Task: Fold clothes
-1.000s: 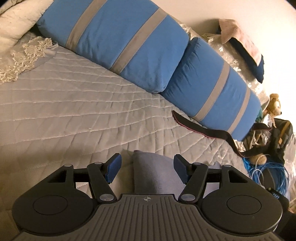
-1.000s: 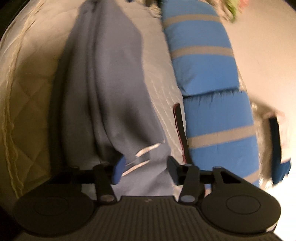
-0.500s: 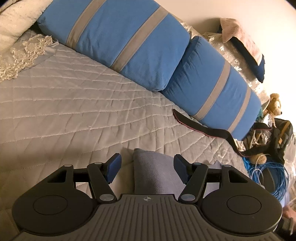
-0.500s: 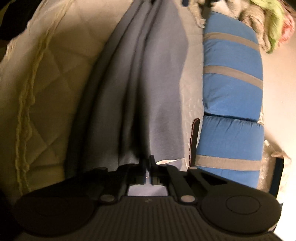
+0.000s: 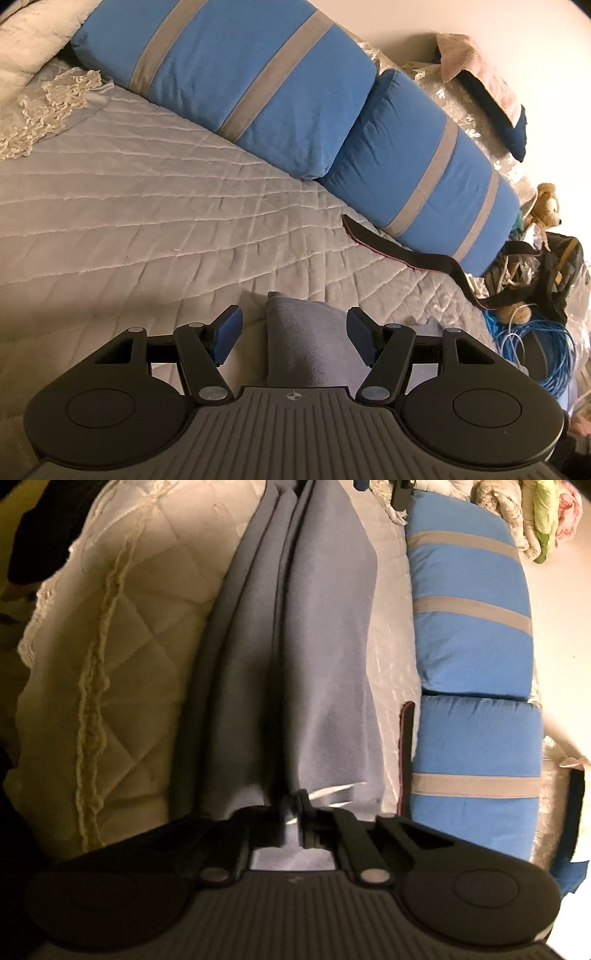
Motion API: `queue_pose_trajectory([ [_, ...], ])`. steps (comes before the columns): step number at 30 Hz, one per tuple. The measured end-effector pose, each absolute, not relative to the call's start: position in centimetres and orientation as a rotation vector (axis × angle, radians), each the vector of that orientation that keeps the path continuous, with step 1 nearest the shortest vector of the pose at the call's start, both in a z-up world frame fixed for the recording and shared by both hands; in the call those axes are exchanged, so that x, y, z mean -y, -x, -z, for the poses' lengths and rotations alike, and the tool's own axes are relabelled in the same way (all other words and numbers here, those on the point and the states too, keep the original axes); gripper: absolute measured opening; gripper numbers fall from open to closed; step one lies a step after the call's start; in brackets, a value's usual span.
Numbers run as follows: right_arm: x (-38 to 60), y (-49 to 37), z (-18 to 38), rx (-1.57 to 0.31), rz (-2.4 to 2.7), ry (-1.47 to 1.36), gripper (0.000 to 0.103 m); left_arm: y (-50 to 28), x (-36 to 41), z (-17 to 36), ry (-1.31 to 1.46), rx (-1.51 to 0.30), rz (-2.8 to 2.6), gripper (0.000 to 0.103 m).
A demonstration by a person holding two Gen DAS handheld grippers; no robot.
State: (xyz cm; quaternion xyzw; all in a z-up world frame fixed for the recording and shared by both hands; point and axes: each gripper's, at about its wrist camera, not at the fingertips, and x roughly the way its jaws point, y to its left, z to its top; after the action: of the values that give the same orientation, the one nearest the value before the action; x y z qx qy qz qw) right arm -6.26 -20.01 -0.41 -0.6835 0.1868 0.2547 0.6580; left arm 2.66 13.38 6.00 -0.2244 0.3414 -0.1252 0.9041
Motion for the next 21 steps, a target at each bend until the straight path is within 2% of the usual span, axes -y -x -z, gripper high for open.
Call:
queue_pose_trajectory([
  [1,20.0,6.4,0.3,-0.414,-0.568,1.551,0.033,-2.7,-13.4,-6.0,0.463,-0.706,0.259,0.061],
  [3,20.1,6.8,0.0,-0.409,-0.567,1.543,0.048,-2.7,-13.3,-6.0,0.462,-0.706,0.262,0.061],
  [6,20.1,7.5,-0.3,-0.417,-0.591,1.516,0.059,-2.7,-13.4,-6.0,0.462,-0.708,0.264,0.061],
  [16,19.6,6.7,2.1,-0.343,-0.503,1.625,0.059,-2.8,-13.4,-5.9,0.468,-0.711,0.258,0.061],
  [21,19.4,6.3,3.6,-0.287,-0.47,1.682,0.053,-2.8,-13.5,-5.8,0.463,-0.714,0.261,0.061],
])
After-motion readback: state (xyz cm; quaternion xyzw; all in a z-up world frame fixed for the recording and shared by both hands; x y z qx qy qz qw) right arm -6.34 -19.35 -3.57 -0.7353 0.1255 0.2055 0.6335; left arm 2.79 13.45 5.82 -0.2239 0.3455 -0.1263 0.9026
